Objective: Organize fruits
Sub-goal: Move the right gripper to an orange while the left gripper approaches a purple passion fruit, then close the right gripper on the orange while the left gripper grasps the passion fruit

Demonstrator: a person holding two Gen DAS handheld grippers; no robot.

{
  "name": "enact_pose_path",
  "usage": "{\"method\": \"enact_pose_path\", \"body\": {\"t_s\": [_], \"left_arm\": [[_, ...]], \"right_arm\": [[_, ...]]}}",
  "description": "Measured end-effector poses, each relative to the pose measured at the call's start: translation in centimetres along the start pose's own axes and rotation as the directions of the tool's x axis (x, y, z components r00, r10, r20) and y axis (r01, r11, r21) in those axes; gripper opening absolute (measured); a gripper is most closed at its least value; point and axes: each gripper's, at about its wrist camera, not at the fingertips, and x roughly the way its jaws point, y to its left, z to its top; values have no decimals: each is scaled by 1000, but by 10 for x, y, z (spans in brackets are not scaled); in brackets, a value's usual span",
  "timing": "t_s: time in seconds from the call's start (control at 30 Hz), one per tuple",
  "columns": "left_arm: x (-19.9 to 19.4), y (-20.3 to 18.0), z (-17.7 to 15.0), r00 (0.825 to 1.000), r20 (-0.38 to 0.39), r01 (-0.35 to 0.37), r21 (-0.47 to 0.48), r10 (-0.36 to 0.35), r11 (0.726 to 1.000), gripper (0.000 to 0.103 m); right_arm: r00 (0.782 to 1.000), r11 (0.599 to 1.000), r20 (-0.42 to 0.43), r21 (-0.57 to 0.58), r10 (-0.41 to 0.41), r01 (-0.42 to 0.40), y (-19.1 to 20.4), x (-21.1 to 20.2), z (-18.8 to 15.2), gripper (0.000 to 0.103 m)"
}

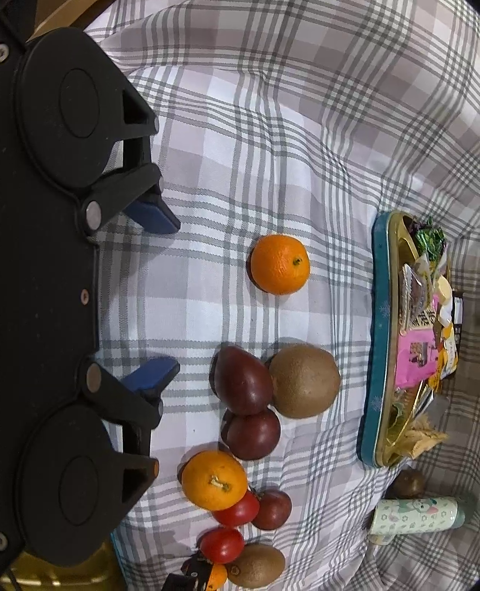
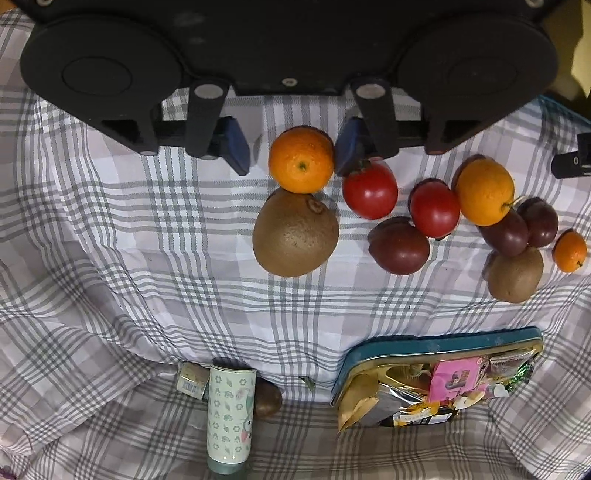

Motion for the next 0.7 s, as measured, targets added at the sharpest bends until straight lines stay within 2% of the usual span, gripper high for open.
{"method": "enact_pose_path", "body": {"t_s": [0.1,0.2,0.5,0.7], "left_arm": [[-3,-1,1,1000,12,17,12,-17,1000,65],[-7,-2,1,999,38,24,13,-25,1000,65],[-13,-12,7,993,110,42,66,-49,997,64],[-7,-27,14,987,141,50,154,-72,987,64]], "right_arm": [[1000,1000,3,17,16,-16,-3,-1,-1,43],[1000,1000,14,15,18,-18,-2,-5,-2,38],[999,1000,46,22,0,-1,1,-13,-6,38],[1000,1000,31,13,1,-1,3,-10,-7,38]]}}
